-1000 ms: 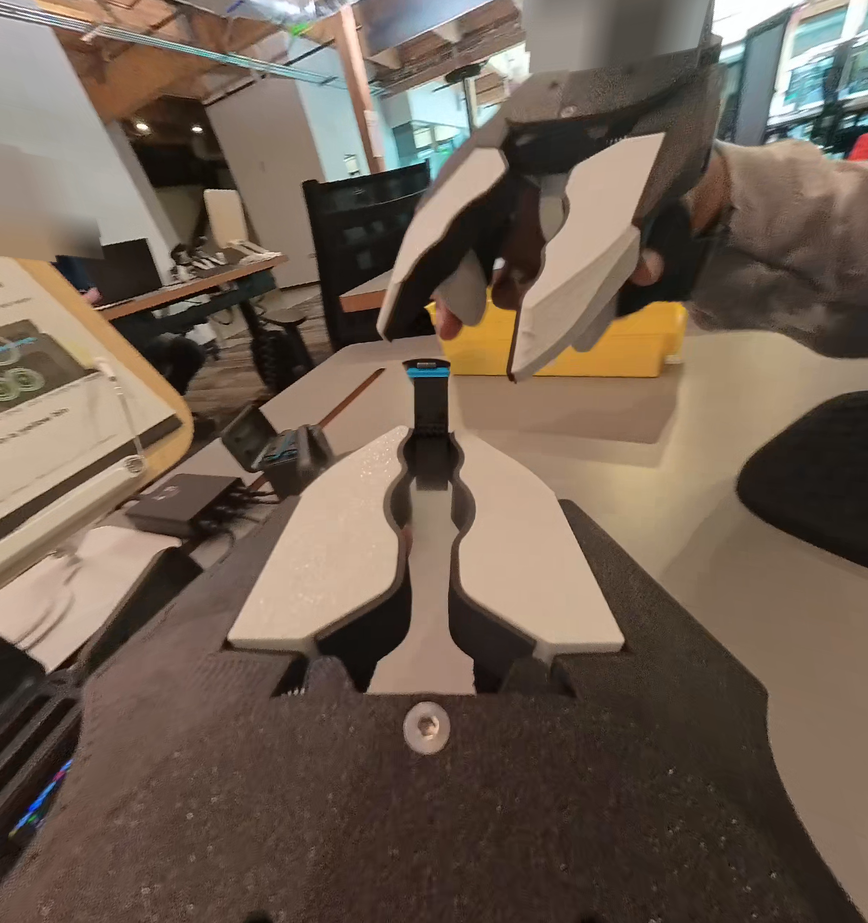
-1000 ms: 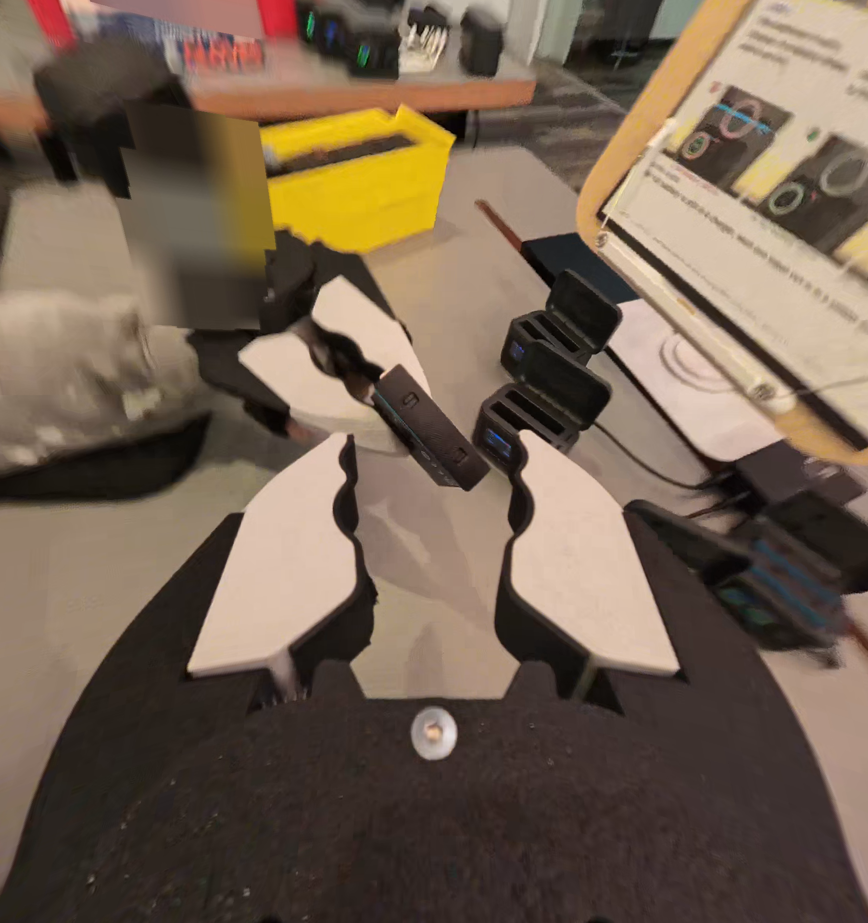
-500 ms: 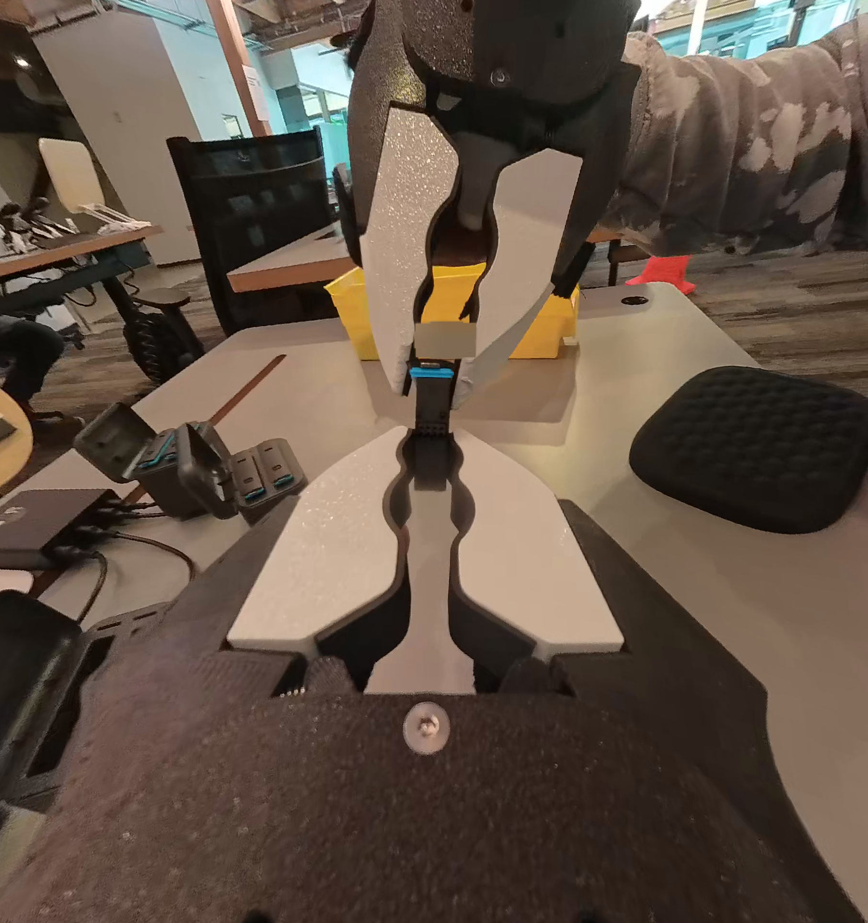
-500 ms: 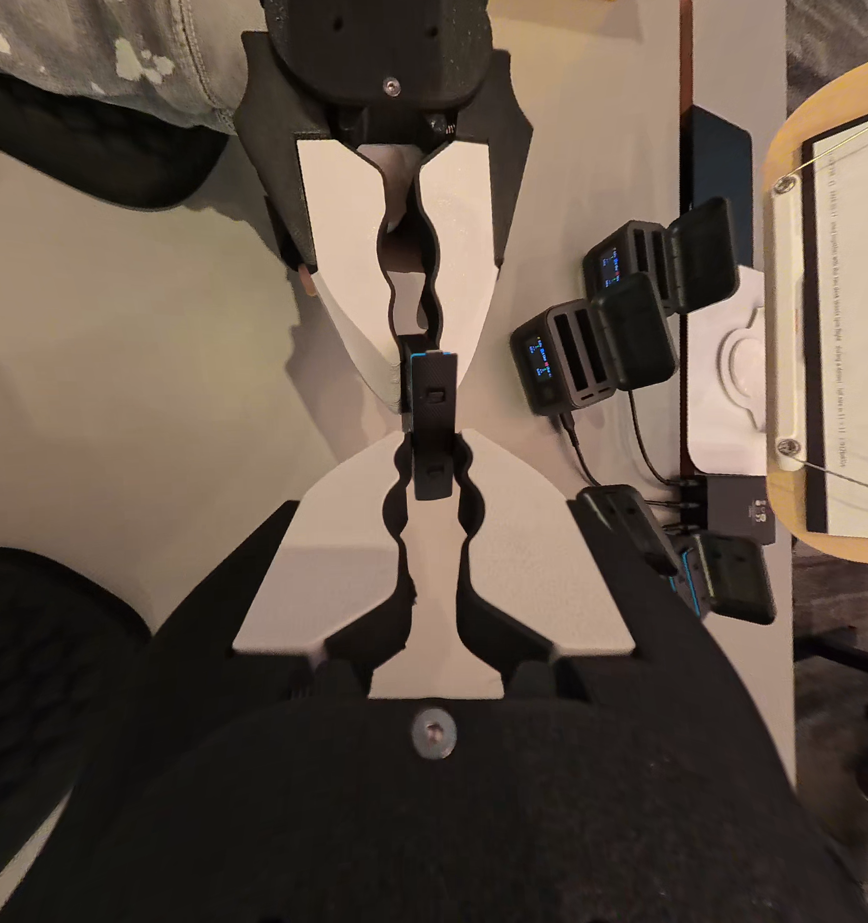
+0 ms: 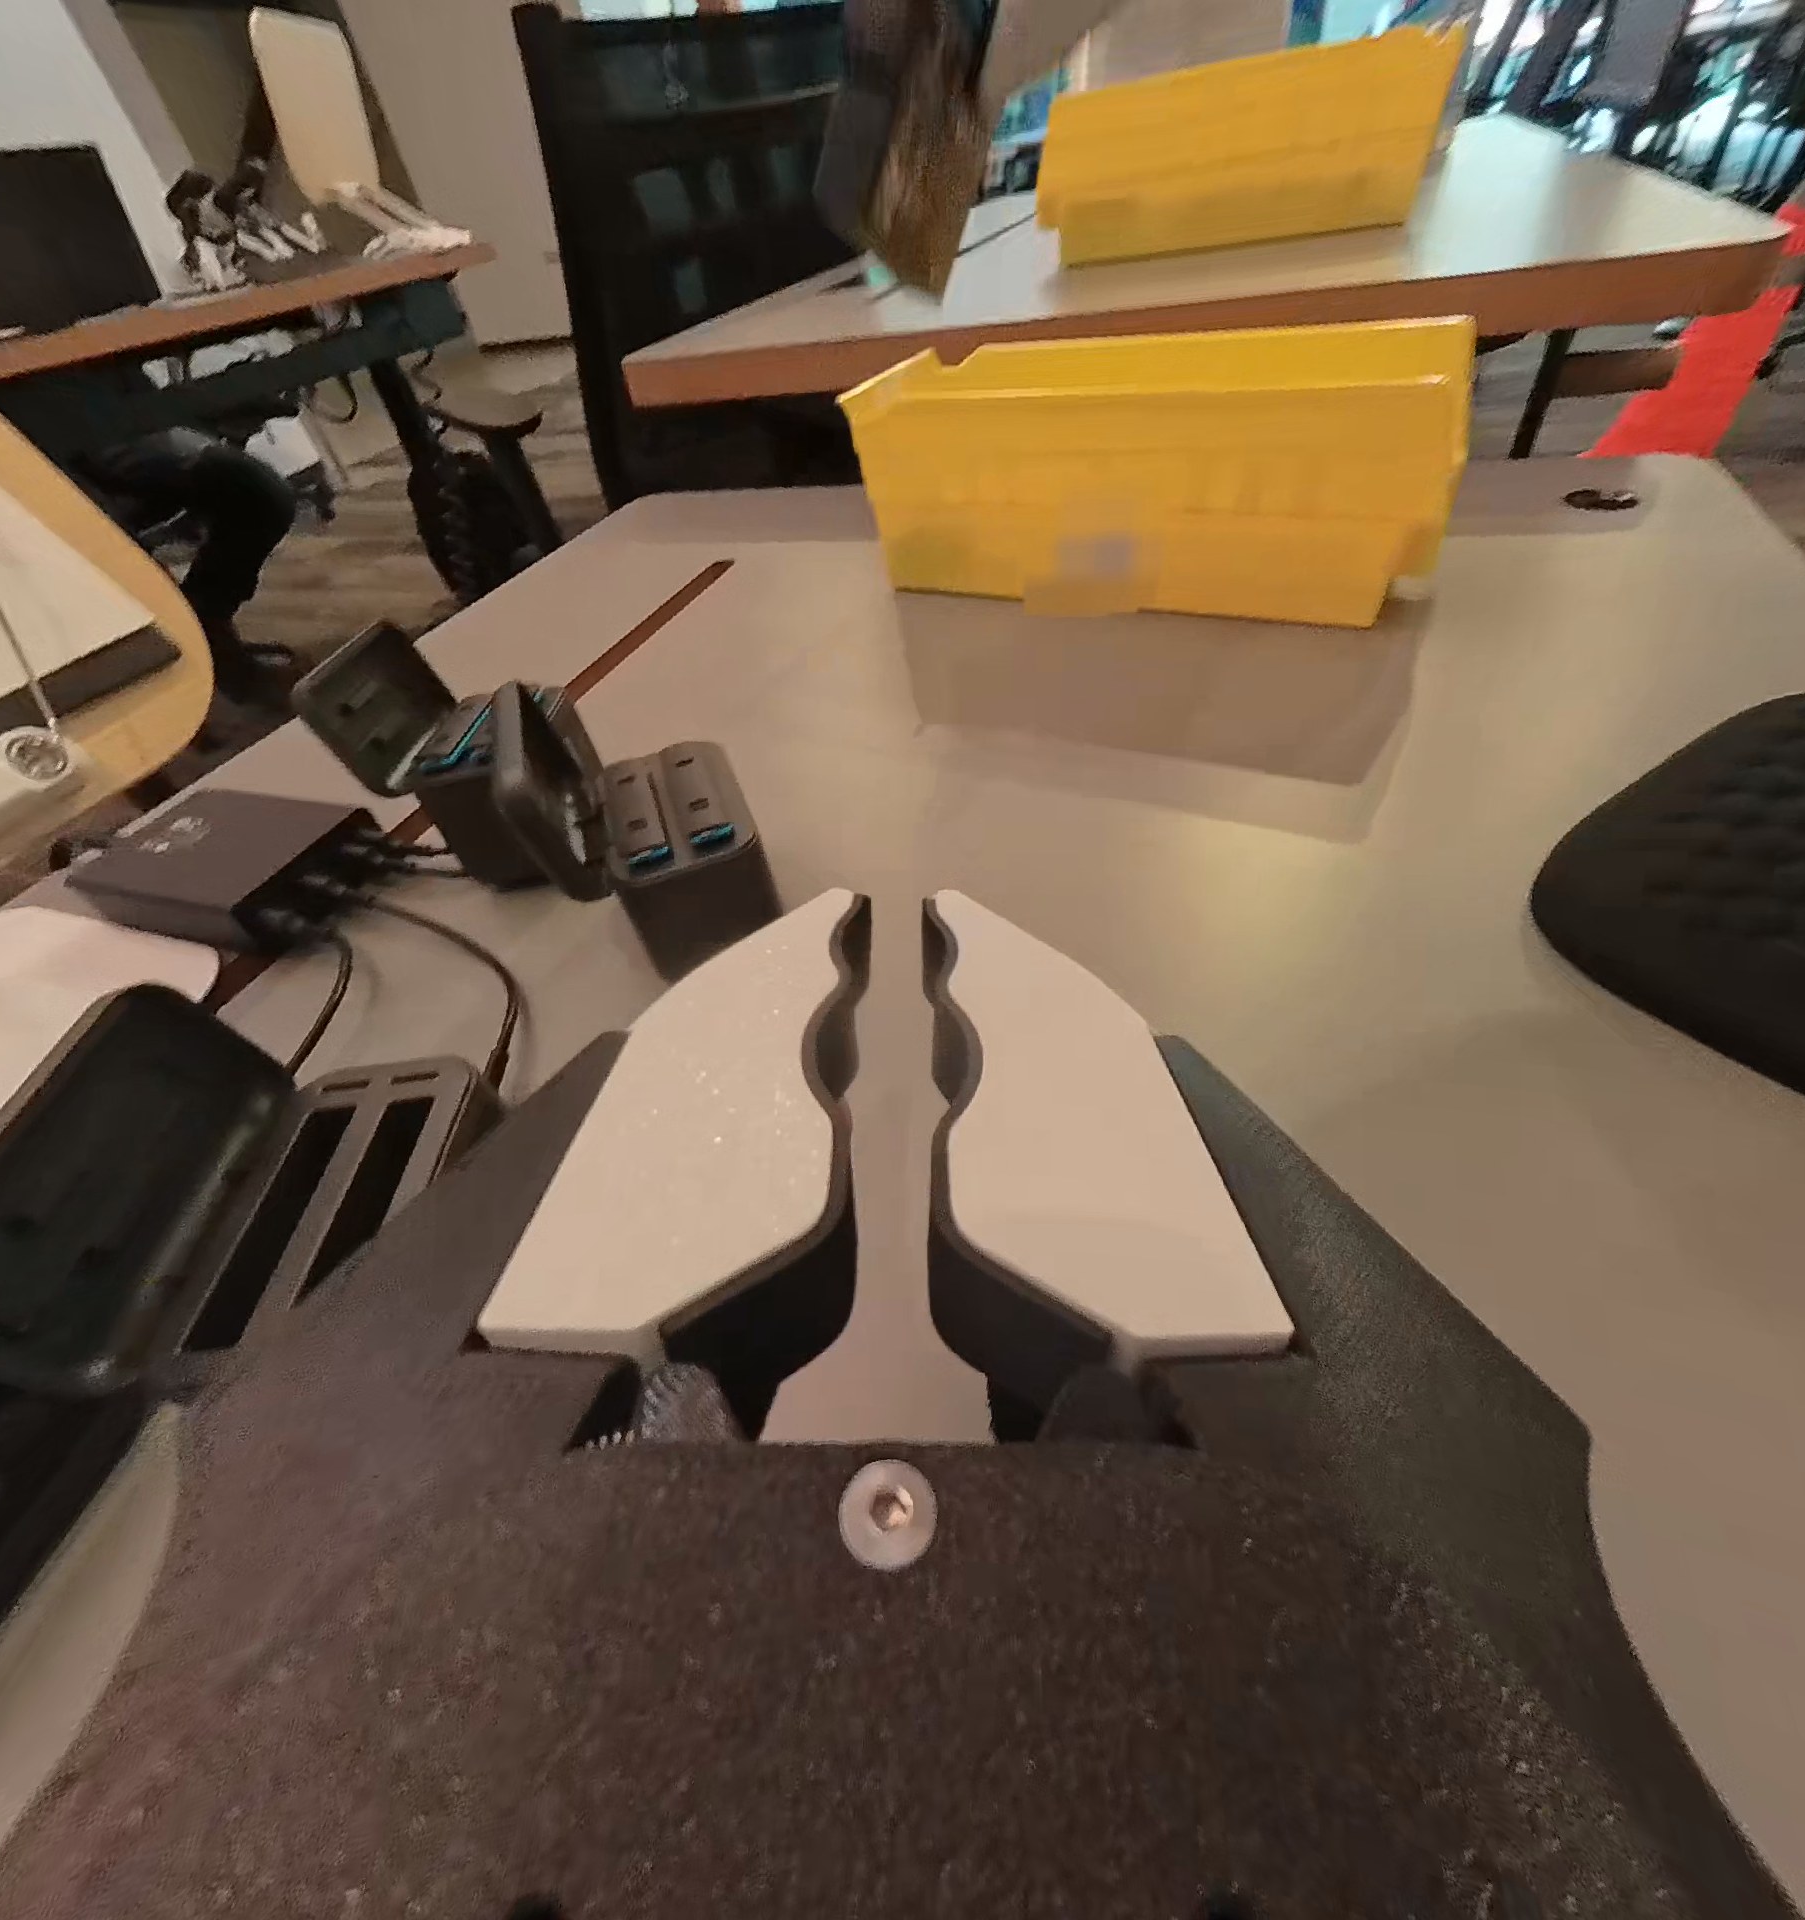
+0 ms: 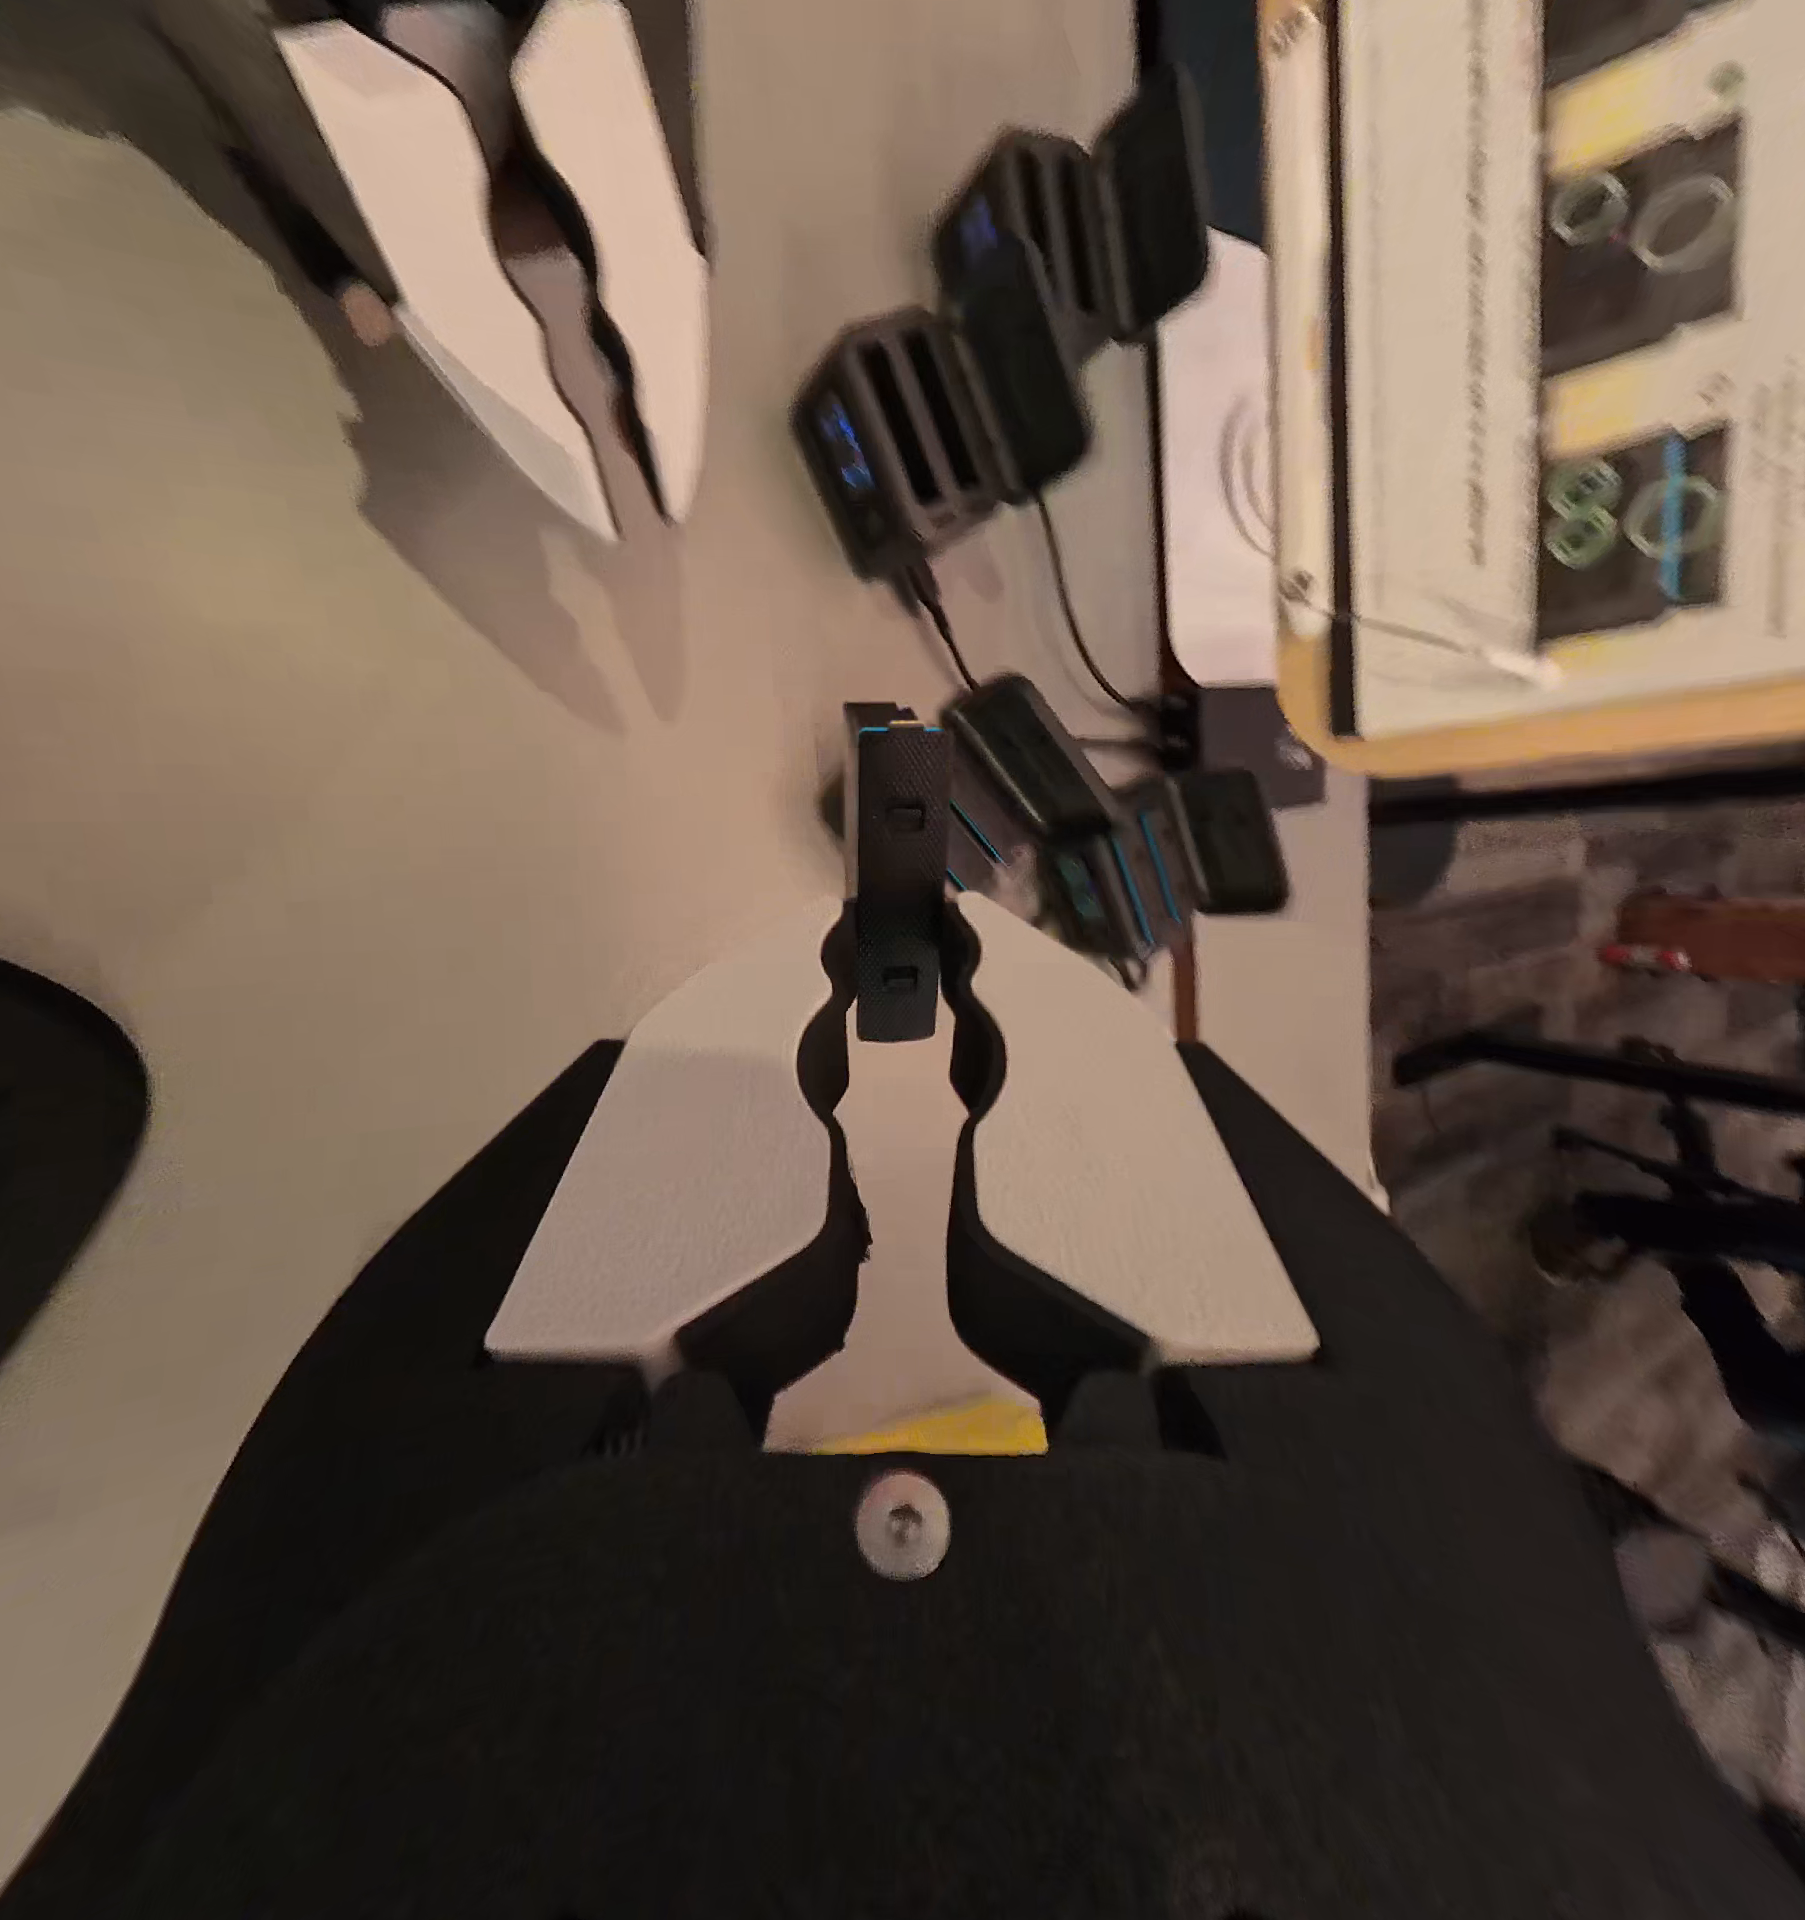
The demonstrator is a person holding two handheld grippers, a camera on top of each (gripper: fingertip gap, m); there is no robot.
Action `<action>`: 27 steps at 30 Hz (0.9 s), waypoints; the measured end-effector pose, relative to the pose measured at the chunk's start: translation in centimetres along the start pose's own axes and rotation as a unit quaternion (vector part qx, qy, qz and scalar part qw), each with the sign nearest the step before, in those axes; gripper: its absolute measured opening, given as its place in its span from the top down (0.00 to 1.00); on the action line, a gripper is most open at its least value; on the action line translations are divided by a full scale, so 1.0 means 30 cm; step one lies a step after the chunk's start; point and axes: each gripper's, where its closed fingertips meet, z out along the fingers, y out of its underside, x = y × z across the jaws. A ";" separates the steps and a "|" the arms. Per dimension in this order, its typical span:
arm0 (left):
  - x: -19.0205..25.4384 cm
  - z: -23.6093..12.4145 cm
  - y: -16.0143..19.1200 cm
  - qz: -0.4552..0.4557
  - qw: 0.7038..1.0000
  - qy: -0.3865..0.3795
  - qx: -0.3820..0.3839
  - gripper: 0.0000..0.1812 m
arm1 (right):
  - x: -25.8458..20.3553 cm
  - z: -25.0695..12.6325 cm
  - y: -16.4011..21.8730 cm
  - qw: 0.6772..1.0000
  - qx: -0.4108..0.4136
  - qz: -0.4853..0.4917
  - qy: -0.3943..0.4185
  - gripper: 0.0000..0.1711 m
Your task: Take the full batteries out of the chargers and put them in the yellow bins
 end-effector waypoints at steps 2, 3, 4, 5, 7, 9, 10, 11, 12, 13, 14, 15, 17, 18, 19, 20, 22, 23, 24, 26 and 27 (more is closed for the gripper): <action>-0.008 0.002 0.028 -0.003 1.000 -0.003 -0.023 1.00 | 0.067 -0.056 0.073 0.999 -0.029 0.011 0.024 0.92; -0.012 0.004 0.043 -0.007 0.999 -0.007 -0.036 1.00 | 0.099 -0.084 0.115 0.998 -0.045 0.017 0.035 0.92; -0.008 0.007 0.057 -0.009 0.999 -0.001 -0.047 1.00 | 0.126 -0.111 0.159 0.997 -0.062 0.022 0.046 0.92; -0.003 0.010 0.070 -0.011 0.998 0.004 -0.058 1.00 | 0.151 -0.137 0.206 0.995 -0.078 0.029 0.054 0.92; 0.007 0.019 0.098 -0.012 0.997 0.010 -0.080 1.00 | 0.190 -0.184 0.304 0.991 -0.109 0.043 0.068 0.91; 0.016 0.027 0.115 -0.007 0.996 0.011 -0.090 1.00 | 0.216 -0.224 0.409 0.986 -0.139 0.055 0.077 0.92; 0.016 0.030 0.121 -0.005 0.995 0.009 -0.094 1.00 | 0.223 -0.239 0.462 0.983 -0.152 0.062 0.078 0.92; 0.017 0.033 0.125 -0.003 0.995 0.007 -0.096 1.00 | 0.224 -0.252 0.515 0.981 -0.165 0.068 0.076 0.92; 0.014 0.036 0.128 -0.002 0.995 0.002 -0.097 1.00 | 0.223 -0.261 0.569 0.979 -0.177 0.071 0.074 0.92; 0.008 0.038 0.132 0.001 0.995 -0.006 -0.098 1.00 | 0.219 -0.267 0.623 0.976 -0.190 0.074 0.073 0.92; 0.001 0.040 0.136 0.004 0.995 -0.015 -0.099 1.00 | 0.209 -0.268 0.676 0.974 -0.203 0.075 0.066 0.92; -0.006 0.041 0.139 0.006 0.995 -0.024 -0.100 1.00 | 0.192 -0.266 0.727 0.972 -0.216 0.078 0.056 0.92; -0.024 0.042 0.144 0.008 0.994 -0.044 -0.101 1.00 | 0.153 -0.257 0.821 0.966 -0.242 0.083 0.034 0.92; -0.033 0.042 0.144 0.007 0.993 -0.055 -0.100 1.00 | 0.136 -0.252 0.861 0.964 -0.252 0.085 0.026 0.92; -0.044 0.040 0.143 0.006 0.993 -0.067 -0.097 1.00 | 0.122 -0.247 0.895 0.962 -0.258 0.089 0.019 0.92; -0.056 0.037 0.139 0.004 0.992 -0.081 -0.092 1.00 | 0.107 -0.240 0.925 0.960 -0.262 0.094 0.010 0.92; -0.084 0.026 0.132 -0.005 0.990 -0.111 -0.082 1.00 | 0.081 -0.227 0.974 0.958 -0.269 0.103 -0.006 0.92; -0.098 0.019 0.128 -0.010 0.989 -0.125 -0.076 1.00 | 0.069 -0.219 0.992 0.957 -0.269 0.106 -0.015 0.92; -0.111 0.011 0.124 -0.016 0.988 -0.140 -0.070 1.00 | 0.056 -0.208 1.005 0.958 -0.266 0.110 -0.023 0.92; -0.138 -0.007 0.115 -0.026 0.983 -0.171 -0.058 1.00 | 0.031 -0.181 1.029 0.958 -0.262 0.110 -0.041 0.92; -0.151 -0.015 0.112 -0.031 0.981 -0.186 -0.053 1.00 | 0.019 -0.166 1.042 0.957 -0.265 0.109 -0.049 0.92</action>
